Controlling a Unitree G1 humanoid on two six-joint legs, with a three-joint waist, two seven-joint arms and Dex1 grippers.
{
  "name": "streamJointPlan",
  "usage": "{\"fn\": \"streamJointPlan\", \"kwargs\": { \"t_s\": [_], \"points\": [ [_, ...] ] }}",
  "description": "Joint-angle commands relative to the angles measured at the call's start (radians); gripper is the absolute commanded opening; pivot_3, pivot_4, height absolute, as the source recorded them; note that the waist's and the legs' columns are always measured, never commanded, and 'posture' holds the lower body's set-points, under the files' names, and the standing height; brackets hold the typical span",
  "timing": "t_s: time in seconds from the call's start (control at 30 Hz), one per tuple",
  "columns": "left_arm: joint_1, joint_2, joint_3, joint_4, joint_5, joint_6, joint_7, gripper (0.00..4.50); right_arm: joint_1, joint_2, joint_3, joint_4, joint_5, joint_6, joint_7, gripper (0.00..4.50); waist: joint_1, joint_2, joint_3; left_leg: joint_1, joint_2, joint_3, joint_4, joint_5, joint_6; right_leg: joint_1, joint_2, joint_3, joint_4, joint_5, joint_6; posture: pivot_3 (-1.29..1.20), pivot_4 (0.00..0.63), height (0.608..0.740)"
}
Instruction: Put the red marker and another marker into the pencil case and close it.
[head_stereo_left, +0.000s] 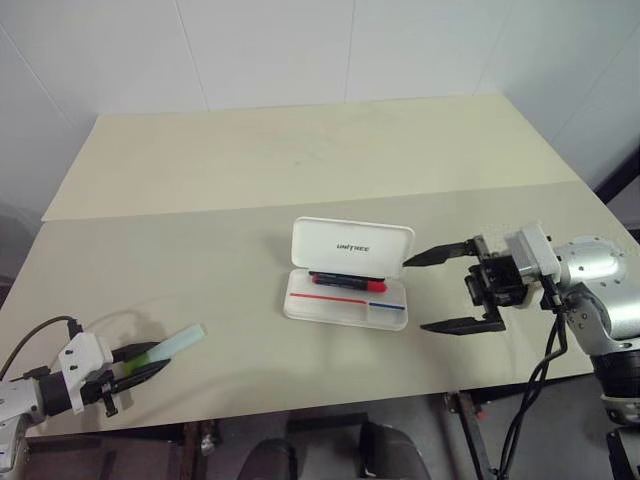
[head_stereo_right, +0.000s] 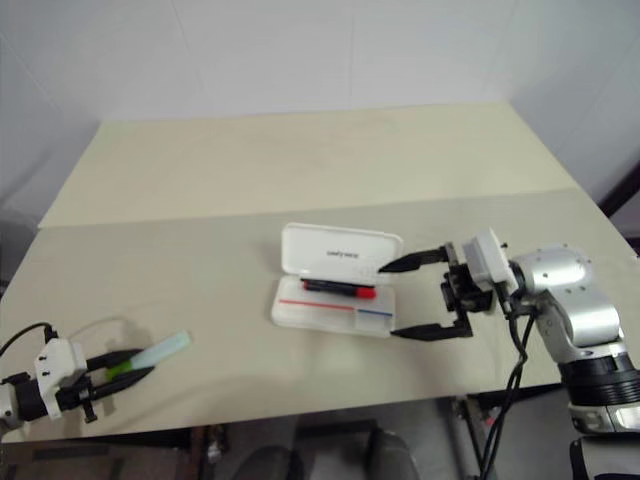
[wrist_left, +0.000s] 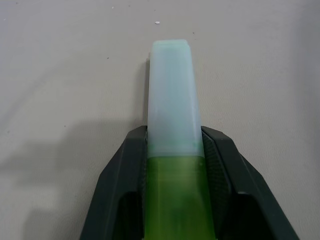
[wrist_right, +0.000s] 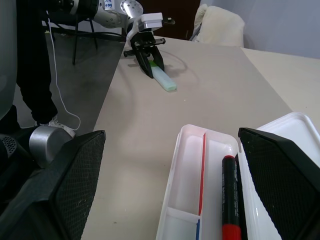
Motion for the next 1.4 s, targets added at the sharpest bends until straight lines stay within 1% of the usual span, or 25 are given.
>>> {"fn": "streamJointPlan", "kwargs": {
  "t_s": [0.03, 0.23, 0.27, 0.33, 0.4, 0.5, 0.57, 0.63, 0.77, 0.87, 0.97, 1.17, 1.23, 1.4],
  "points": [
    [0.014, -0.023, -0.019, 0.041, 0.034, 0.052, 0.069, 1.14, -0.023, -0.013, 0.009, 0.011, -0.006, -0.041, 0.068, 4.5, 0.001, 0.001, 0.0, 0.0, 0.0, 0.0, 0.0, 0.0, 0.0, 0.0, 0.0, 0.0, 0.0, 0.0, 0.0, 0.0, 0.15, 0.74],
    [-0.023, -0.048, 0.003, -0.121, -0.052, 0.158, 0.105, 1.14, -0.033, -0.007, 0.01, 0.073, -0.044, -0.092, 0.068, 4.5, 0.024, 0.0, 0.0, -0.001, -0.001, 0.0, -0.001, 0.0, 0.0, -0.001, 0.0, 0.0, -0.001, 0.0, 0.0, 0.0, 0.15, 0.74],
    [-0.037, -0.046, 0.001, -0.18, -0.077, 0.189, 0.109, 1.14, -0.033, -0.005, 0.0, 0.085, -0.05, -0.097, 0.068, 4.5, 0.027, 0.0, 0.0, -0.002, -0.001, 0.0, 0.0, 0.0, 0.0, -0.001, 0.0, -0.001, -0.001, 0.0, 0.0, 0.0, 0.15, 0.74],
    [-0.064, -0.035, -0.005, -0.282, -0.121, 0.256, 0.112, 1.14, -0.032, -0.005, -0.018, 0.101, -0.059, -0.097, 0.067, 4.5, 0.029, -0.004, 0.002, -0.004, -0.001, -0.001, 0.001, 0.0, 0.0, -0.001, -0.001, -0.002, -0.001, 0.0, 0.0, 0.0, 0.15, 0.74],
    [-0.089, -0.024, -0.011, -0.347, -0.141, 0.305, 0.113, 1.14, -0.029, -0.007, -0.028, 0.103, -0.061, -0.093, 0.06, 4.5, 0.027, -0.009, 0.002, -0.008, -0.001, -0.003, 0.002, -0.001, -0.001, -0.004, -0.001, -0.003, -0.001, 0.0, 0.0, 0.0, 0.15, 0.74],
    [-0.156, 0.009, -0.033, -0.433, -0.169, 0.385, 0.099, 1.14, -0.011, -0.013, -0.051, 0.084, -0.045, -0.068, 0.039, 4.5, 0.019, -0.008, 0.003, -0.008, -0.002, -0.003, 0.003, -0.005, -0.002, -0.005, 0.0, -0.006, -0.001, 0.0, 0.0, 0.0, 0.15, 0.74],
    [-0.195, 0.023, -0.05, -0.456, -0.174, 0.415, 0.085, 1.14, 0.0, -0.012, -0.06, 0.075, -0.049, -0.062, 0.035, 4.5, 0.015, -0.007, 0.003, -0.008, -0.005, 0.0, 0.004, -0.007, -0.001, -0.005, 0.0, -0.012, -0.001, 0.0, 0.0, 0.0, 0.15, 0.74],
    [-0.28, 0.035, -0.103, -0.484, -0.179, 0.45, 0.062, 1.14, 0.027, -0.014, -0.079, 0.073, -0.056, -0.063, 0.018, 4.5, 0.012, -0.006, 0.004, -0.008, -0.004, 0.005, 0.003, -0.008, 0.0, -0.005, 0.0, -0.017, -0.001, 0.0, 0.0, 0.0, 0.15, 0.74],
    [-0.41, 0.021, -0.197, -0.505, -0.168, 0.483, 0.029, 1.14, 0.088, -0.029, -0.129, 0.069, -0.065, -0.062, -0.009, 4.5, 0.02, -0.006, 0.006, -0.009, -0.004, 0.011, 0.004, -0.01, 0.001, -0.005, 0.001, -0.022, -0.004, 0.0, 0.0, 0.0, 0.15, 0.74],
    [-0.473, 0.003, -0.256, -0.514, -0.157, 0.495, 0.018, 1.14, 0.133, -0.044, -0.169, 0.063, -0.067, -0.058, -0.019, 4.5, 0.023, -0.007, 0.007, -0.011, -0.004, 0.012, 0.006, -0.01, 0.001, -0.005, 0.001, -0.023, -0.007, 0.001, 0.001, 0.0, 0.15, 0.74],
    [-0.55, -0.043, -0.351, -0.508, -0.129, 0.5, 0.007, 1.14, 0.219, -0.07, -0.238, 0.044, -0.066, -0.049, -0.036, 4.5, 0.027, -0.007, 0.008, -0.011, -0.004, 0.014, 0.006, -0.01, 0.001, -0.004, 0.001, -0.024, -0.008, 0.001, 0.001, 0.0, 0.15, 0.74],
    [-0.623, -0.118, -0.477, -0.458, -0.066, 0.47, -0.025, 1.14, 0.374, -0.086, -0.353, -0.011, -0.064, -0.041, -0.07, 4.5, 0.025, -0.009, 0.009, -0.008, -0.003, 0.017, 0.007, -0.01, 0.001, -0.002, 0.002, -0.023, -0.008, 0.001, 0.001, 0.0, 0.15, 0.74],
    [-0.635, -0.133, -0.507, -0.443, -0.052, 0.471, -0.042, 1.14, 0.404, -0.084, -0.376, -0.027, -0.065, -0.04, -0.081, 4.5, 0.024, -0.009, 0.009, -0.006, -0.003, 0.018, 0.007, -0.01, 0.001, -0.001, 0.002, -0.022, -0.008, 0.001, 0.001, 0.0, 0.15, 0.74],
    [-0.696, -0.205, -0.589, -0.353, 0.015, 0.416, -0.062, 1.14, 0.459, -0.072, -0.413, -0.086, -0.065, -0.03, -0.125, 4.5, 0.024, -0.01, 0.009, -0.003, -0.002, 0.021, 0.007, -0.01, 0.001, 0.0, 0.003, -0.018, -0.008, 0.001, 0.002, 0.0, 0.15, 0.74]
  ]
}}
